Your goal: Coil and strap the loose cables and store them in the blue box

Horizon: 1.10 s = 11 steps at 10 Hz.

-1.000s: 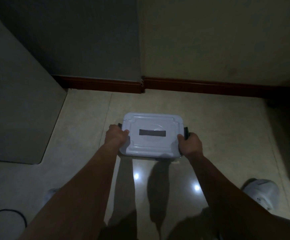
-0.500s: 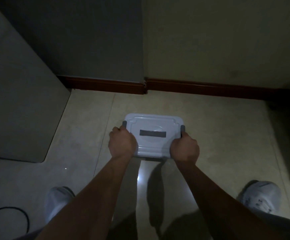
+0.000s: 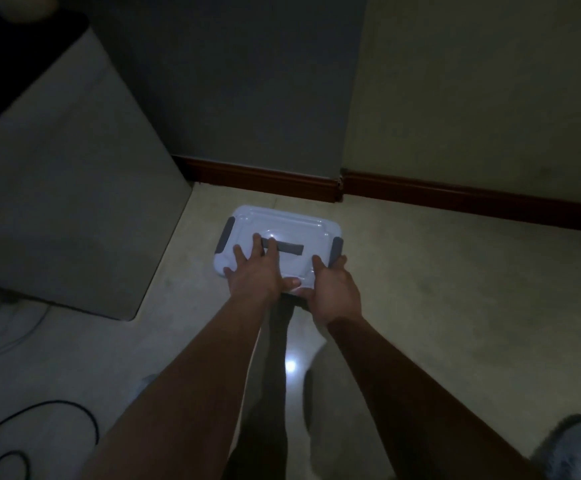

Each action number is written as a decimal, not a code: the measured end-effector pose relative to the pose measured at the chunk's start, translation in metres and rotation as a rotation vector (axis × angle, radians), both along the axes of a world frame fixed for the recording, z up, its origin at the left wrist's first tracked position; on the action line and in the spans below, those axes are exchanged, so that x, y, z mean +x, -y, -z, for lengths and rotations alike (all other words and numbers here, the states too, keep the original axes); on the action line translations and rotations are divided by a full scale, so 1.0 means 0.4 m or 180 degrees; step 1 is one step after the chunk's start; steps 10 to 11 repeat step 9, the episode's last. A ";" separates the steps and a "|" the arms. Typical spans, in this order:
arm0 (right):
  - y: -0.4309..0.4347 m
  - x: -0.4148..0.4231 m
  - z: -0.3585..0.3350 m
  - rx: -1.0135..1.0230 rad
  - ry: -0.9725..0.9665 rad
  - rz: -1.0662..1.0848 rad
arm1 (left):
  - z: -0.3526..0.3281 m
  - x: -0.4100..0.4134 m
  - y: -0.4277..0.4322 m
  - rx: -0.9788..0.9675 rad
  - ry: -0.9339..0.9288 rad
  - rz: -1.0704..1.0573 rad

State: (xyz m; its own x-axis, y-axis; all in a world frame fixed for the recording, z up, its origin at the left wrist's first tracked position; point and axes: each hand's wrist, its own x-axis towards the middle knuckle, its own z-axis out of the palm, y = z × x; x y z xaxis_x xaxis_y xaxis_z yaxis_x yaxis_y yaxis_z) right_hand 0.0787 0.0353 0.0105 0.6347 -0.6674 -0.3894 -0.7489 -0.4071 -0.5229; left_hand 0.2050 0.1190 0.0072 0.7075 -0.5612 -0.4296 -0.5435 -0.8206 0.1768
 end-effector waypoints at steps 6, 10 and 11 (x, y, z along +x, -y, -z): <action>0.168 0.187 -0.156 -0.0886 -0.0764 -0.0712 | -0.062 0.136 0.065 -0.0150 0.0225 -0.0141; 0.108 0.048 -0.468 -0.1384 -0.0318 -0.0981 | -0.396 0.062 -0.122 -0.0596 0.0383 -0.0126; 0.108 0.048 -0.468 -0.1384 -0.0318 -0.0981 | -0.396 0.062 -0.122 -0.0596 0.0383 -0.0126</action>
